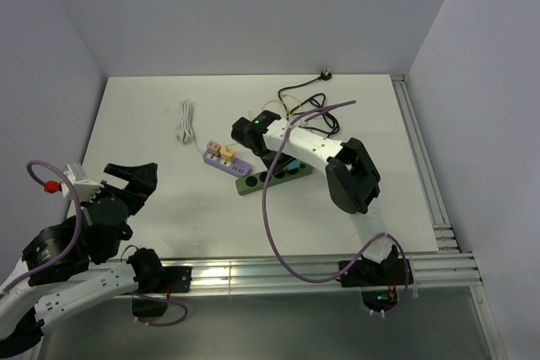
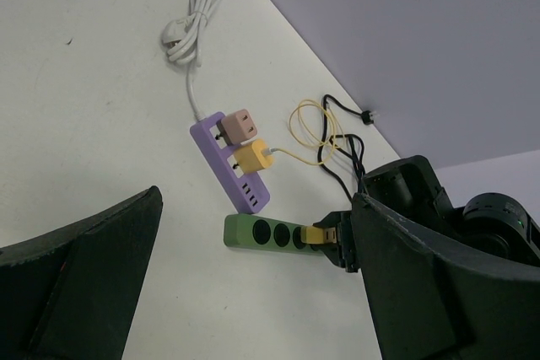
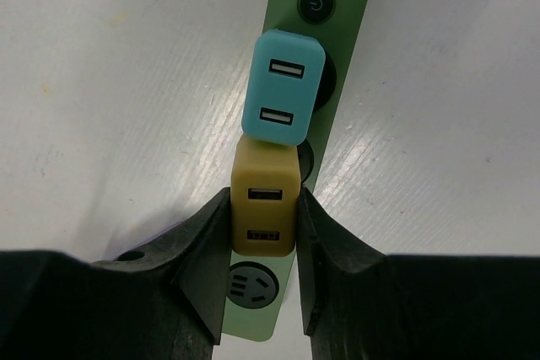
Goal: Insert the plug
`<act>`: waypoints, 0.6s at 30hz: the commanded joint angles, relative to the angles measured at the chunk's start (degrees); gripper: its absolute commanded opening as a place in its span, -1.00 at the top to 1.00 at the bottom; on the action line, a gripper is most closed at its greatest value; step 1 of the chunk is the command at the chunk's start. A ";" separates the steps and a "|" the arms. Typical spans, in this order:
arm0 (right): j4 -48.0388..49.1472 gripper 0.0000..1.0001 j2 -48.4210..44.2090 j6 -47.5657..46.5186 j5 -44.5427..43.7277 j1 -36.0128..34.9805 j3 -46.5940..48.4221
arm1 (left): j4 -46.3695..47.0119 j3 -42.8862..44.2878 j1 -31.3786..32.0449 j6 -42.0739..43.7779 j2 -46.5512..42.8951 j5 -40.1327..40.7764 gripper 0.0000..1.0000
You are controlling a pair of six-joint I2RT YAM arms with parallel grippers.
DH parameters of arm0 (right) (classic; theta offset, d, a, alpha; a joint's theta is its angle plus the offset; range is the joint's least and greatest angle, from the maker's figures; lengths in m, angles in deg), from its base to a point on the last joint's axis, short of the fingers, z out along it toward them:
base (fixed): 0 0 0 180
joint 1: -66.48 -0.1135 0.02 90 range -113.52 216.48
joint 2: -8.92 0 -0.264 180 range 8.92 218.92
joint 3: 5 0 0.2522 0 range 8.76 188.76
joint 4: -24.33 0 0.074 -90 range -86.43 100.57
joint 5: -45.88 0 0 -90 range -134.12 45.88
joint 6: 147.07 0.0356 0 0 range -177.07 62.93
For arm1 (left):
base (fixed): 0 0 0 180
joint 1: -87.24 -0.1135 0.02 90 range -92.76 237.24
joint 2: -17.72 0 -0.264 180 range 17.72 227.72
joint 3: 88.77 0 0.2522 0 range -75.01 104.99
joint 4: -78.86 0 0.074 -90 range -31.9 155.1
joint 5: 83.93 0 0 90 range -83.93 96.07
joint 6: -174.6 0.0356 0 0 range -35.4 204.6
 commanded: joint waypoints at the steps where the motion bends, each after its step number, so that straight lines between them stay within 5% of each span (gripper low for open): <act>1: -5.56 1.00 2.58 0.75 0.58 0.53 -0.10 | -0.20 0.17 0.03 -0.13 0.46 -0.10 -0.99; 18: -5.91 1.00 5.56 2.94 2.07 1.58 -2.21 | -1.96 0.61 0.03 -1.88 1.16 -0.10 -0.97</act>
